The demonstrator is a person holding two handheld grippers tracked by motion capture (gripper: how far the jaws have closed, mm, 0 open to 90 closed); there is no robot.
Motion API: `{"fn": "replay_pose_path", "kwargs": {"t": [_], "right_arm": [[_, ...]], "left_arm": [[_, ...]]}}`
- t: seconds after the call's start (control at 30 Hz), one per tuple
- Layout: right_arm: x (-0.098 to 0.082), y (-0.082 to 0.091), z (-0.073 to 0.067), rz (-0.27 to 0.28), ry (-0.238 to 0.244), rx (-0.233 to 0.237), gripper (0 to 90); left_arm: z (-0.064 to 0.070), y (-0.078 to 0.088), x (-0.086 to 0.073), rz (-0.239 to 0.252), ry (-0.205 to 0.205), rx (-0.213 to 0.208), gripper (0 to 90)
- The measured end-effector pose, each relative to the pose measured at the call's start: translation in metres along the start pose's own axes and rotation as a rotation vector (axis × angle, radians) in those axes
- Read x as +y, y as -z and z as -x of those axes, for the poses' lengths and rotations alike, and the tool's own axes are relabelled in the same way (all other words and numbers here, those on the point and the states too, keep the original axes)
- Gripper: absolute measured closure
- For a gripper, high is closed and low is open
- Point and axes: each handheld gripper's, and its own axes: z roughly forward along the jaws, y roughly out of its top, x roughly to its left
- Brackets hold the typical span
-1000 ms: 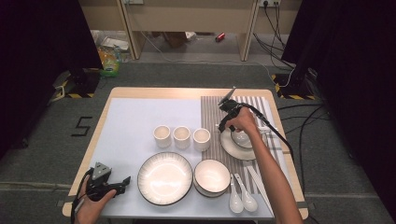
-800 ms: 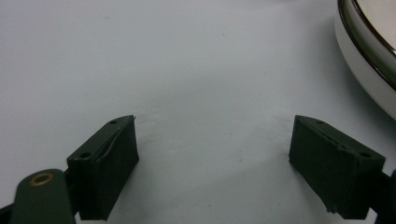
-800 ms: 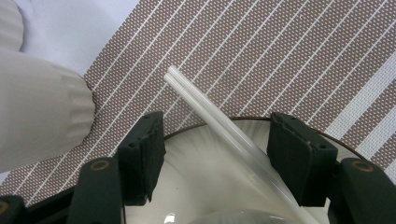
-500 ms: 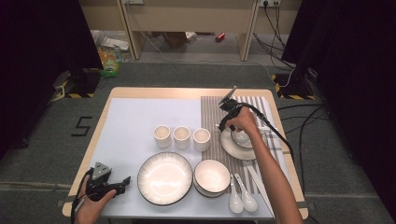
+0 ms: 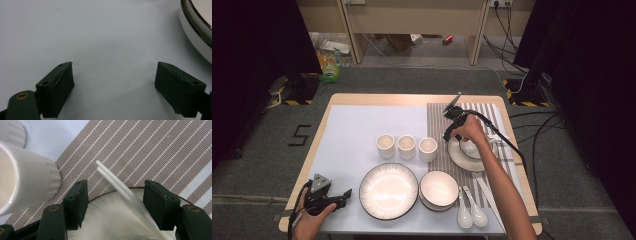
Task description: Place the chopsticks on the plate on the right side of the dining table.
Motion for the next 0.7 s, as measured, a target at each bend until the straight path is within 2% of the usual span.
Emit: {"fn": "replay_pose_path", "kwargs": {"t": [0.1,0.3,0.47,0.53,0.7], "right_arm": [[0.0,-0.002,-0.001,-0.015,0.002,-0.003,37.5],[-0.001,-0.001,-0.001,-0.01,0.002,-0.006,37.5],[-0.002,0.009,0.005,0.038,-0.015,0.002,37.2],[-0.003,0.015,0.007,0.063,-0.04,0.01,37.2],[-0.008,0.031,0.019,0.106,-0.063,-0.005,37.1]], "left_arm": [[0.0,0.0,0.0,-0.004,-0.001,-0.001,14.8],[0.0,0.0,0.0,-0.004,-0.001,-0.001,14.8],[0.0,0.0,0.0,-0.004,-0.001,-0.001,14.8],[0.0,0.0,0.0,-0.003,-0.001,-0.001,14.8],[0.0,0.0,0.0,0.0,0.0,0.001,14.8]]}}
